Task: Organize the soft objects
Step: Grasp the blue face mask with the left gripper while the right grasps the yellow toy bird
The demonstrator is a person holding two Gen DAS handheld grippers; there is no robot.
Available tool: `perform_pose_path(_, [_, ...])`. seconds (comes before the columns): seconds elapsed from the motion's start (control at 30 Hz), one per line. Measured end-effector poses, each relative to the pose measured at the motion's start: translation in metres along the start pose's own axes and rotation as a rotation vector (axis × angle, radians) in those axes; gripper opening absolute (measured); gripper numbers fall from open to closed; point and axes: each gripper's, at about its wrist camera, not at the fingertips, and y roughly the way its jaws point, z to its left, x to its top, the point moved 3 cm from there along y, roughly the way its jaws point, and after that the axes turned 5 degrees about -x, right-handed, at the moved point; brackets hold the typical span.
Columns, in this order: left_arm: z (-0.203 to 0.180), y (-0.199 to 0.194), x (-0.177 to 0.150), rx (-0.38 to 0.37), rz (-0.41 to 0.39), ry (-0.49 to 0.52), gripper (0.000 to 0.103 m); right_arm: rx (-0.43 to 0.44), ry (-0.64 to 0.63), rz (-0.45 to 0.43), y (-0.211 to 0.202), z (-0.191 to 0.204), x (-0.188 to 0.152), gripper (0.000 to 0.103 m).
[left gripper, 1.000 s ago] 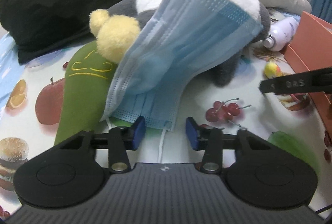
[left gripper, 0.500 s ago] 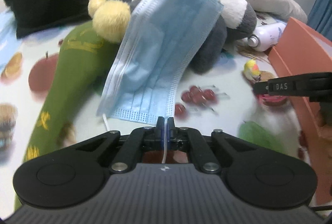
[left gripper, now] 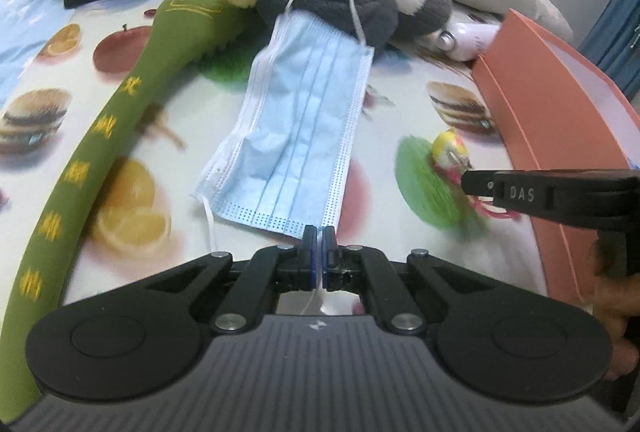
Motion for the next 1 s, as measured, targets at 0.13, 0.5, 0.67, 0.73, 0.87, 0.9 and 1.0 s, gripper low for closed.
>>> perform_pose_path(0.13, [-0.01, -0.023, -0.021, -0.005, -0.001, 0.018, 0.003, 0.01, -0.023, -0.004, -0.024, 0.004, -0.024, 0.008])
perform_pose_path(0.5, [-0.029, -0.075, -0.067, -0.048, 0.016, 0.02, 0.003, 0.041, -0.006, 0.029, -0.071, -0.003, -0.089, 0.008])
perform_pose_path(0.67, [-0.035, -0.077, -0.076, -0.067, 0.059, 0.048, 0.004, 0.092, 0.033, 0.044, -0.078, -0.008, -0.106, 0.011])
perform_pose_path(0.73, [-0.036, -0.075, -0.076, -0.068, 0.077, 0.067, 0.011, 0.091, 0.041, 0.049, -0.079, -0.01, -0.108, 0.013])
perform_pose_path(0.87, [-0.038, -0.083, -0.069, -0.056, 0.033, 0.088, 0.052, 0.094, 0.046, 0.036, -0.081, -0.013, -0.106, 0.035])
perform_pose_path(0.9, [-0.039, -0.085, -0.066, -0.059, 0.018, 0.093, 0.055, 0.093, 0.047, 0.031, -0.081, -0.014, -0.105, 0.044])
perform_pose_path(1.0, [-0.041, -0.089, -0.054, -0.048, -0.015, 0.114, 0.059, 0.109, 0.035, 0.009, -0.08, -0.014, -0.099, 0.046])
